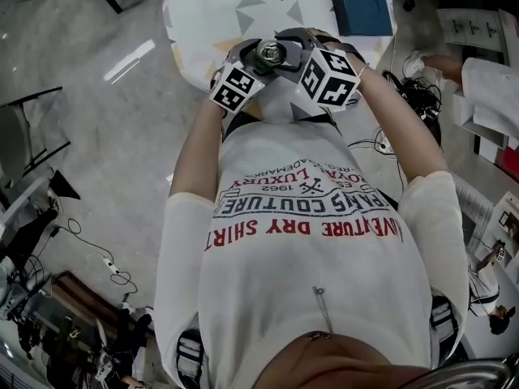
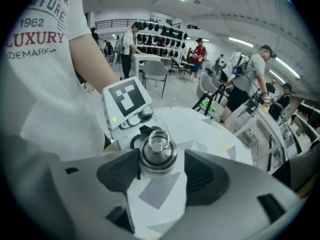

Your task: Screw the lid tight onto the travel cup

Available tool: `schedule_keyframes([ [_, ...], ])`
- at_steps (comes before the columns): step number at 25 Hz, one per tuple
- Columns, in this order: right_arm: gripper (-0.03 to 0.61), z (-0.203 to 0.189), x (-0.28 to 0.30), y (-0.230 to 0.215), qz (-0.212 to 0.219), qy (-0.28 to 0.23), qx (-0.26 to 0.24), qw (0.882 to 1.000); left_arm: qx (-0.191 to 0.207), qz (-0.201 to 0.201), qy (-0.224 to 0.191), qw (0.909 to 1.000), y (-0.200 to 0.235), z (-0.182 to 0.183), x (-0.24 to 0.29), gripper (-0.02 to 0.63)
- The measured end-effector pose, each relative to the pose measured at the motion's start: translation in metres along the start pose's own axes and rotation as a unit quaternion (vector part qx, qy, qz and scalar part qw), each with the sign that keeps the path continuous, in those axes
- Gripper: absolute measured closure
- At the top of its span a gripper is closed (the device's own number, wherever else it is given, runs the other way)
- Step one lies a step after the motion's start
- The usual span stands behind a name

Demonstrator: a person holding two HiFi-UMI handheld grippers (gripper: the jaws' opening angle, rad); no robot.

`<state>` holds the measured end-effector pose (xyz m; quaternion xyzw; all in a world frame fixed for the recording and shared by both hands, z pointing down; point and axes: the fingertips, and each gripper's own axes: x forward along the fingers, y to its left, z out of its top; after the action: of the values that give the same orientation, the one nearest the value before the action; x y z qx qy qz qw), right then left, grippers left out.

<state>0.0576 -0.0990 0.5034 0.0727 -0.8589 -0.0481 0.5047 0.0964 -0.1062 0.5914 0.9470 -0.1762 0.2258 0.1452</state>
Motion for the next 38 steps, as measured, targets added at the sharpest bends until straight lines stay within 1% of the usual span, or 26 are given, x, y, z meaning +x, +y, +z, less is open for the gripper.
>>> schedule_keyframes([
  [2, 0.314, 0.002, -0.003, -0.002, -0.019, -0.016, 0.012, 1.000, -0.001, -0.001, -0.001, 1.0000, 0.000, 0.000, -0.001, 0.219],
  [5, 0.311, 0.010, -0.018, -0.004, -0.044, -0.053, 0.035, 0.997, -0.009, -0.001, -0.002, 1.0000, -0.001, 0.002, -0.001, 0.219],
  [8, 0.316, 0.022, -0.039, -0.006, -0.079, -0.099, 0.049, 0.991, -0.026, 0.006, -0.010, 0.9996, 0.002, 0.001, -0.001, 0.218],
  [9, 0.332, 0.024, -0.044, -0.007, -0.088, -0.113, 0.064, 0.988, -0.029, 0.009, -0.011, 0.9995, 0.002, 0.000, -0.002, 0.218],
  [10, 0.352, 0.023, -0.048, -0.009, -0.099, -0.125, 0.086, 0.983, -0.030, 0.011, -0.011, 0.9994, 0.002, 0.000, -0.004, 0.218],
  [11, 0.390, 0.021, -0.052, -0.013, -0.115, -0.135, 0.114, 0.978, -0.030, 0.015, -0.011, 0.9994, 0.002, 0.001, -0.007, 0.218],
  [13, 0.487, 0.013, -0.060, -0.025, -0.156, -0.147, 0.174, 0.961, -0.037, 0.024, -0.017, 0.9989, 0.002, 0.005, -0.014, 0.218],
  [14, 0.522, 0.008, -0.064, -0.031, -0.175, -0.153, 0.201, 0.952, -0.042, 0.028, -0.021, 0.9985, 0.001, 0.007, -0.019, 0.218],
  [16, 0.545, 0.000, -0.073, -0.039, -0.200, -0.167, 0.246, 0.934, -0.045, 0.039, -0.028, 0.9978, -0.003, 0.014, -0.028, 0.218],
  [18, 0.566, -0.004, -0.079, -0.043, -0.211, -0.187, 0.278, 0.918, -0.036, 0.057, -0.031, 0.9972, -0.006, 0.019, -0.041, 0.218],
  [20, 0.568, -0.005, -0.086, -0.043, -0.210, -0.203, 0.291, 0.911, -0.027, 0.081, -0.036, 0.9957, -0.010, 0.030, -0.056, 0.219],
  [24, 0.568, 0.000, -0.104, -0.040, -0.212, -0.228, 0.277, 0.909, -0.024, 0.117, -0.073, 0.9901, -0.020, 0.068, -0.089, 0.224],
  [25, 0.568, 0.003, -0.109, -0.040, -0.209, -0.238, 0.272, 0.909, -0.024, 0.133, -0.085, 0.9872, -0.019, 0.080, -0.098, 0.252],
  [26, 0.568, 0.005, -0.115, -0.039, -0.205, -0.247, 0.267, 0.909, -0.026, 0.154, -0.099, 0.9828, -0.017, 0.093, -0.107, 0.328],
  [27, 0.568, 0.007, -0.121, -0.039, -0.205, -0.256, 0.262, 0.908, -0.032, 0.174, -0.115, 0.9774, -0.015, 0.106, -0.116, 0.420],
  [28, 0.568, 0.010, -0.129, -0.040, -0.209, -0.264, 0.257, 0.906, -0.038, 0.192, -0.132, 0.9717, -0.014, 0.118, -0.124, 0.477],
  [30, 0.568, 0.013, -0.145, -0.045, -0.225, -0.280, 0.248, 0.900, -0.043, 0.224, -0.159, 0.9606, -0.012, 0.141, -0.141, 0.529],
  [32, 0.568, 0.016, -0.160, -0.049, -0.239, -0.293, 0.241, 0.894, -0.034, 0.253, -0.175, 0.9508, -0.013, 0.161, -0.156, 0.592],
  [35, 0.568, 0.017, -0.174, -0.051, -0.246, -0.313, 0.234, 0.887, -0.020, 0.282, -0.190, 0.9403, -0.016, 0.185, -0.175, 0.601],
  [38, 0.569, 0.017, -0.181, -0.053, -0.249, -0.325, 0.231, 0.883, -0.005, 0.299, -0.196, 0.9340, -0.016, 0.201, -0.189, 0.601],
])
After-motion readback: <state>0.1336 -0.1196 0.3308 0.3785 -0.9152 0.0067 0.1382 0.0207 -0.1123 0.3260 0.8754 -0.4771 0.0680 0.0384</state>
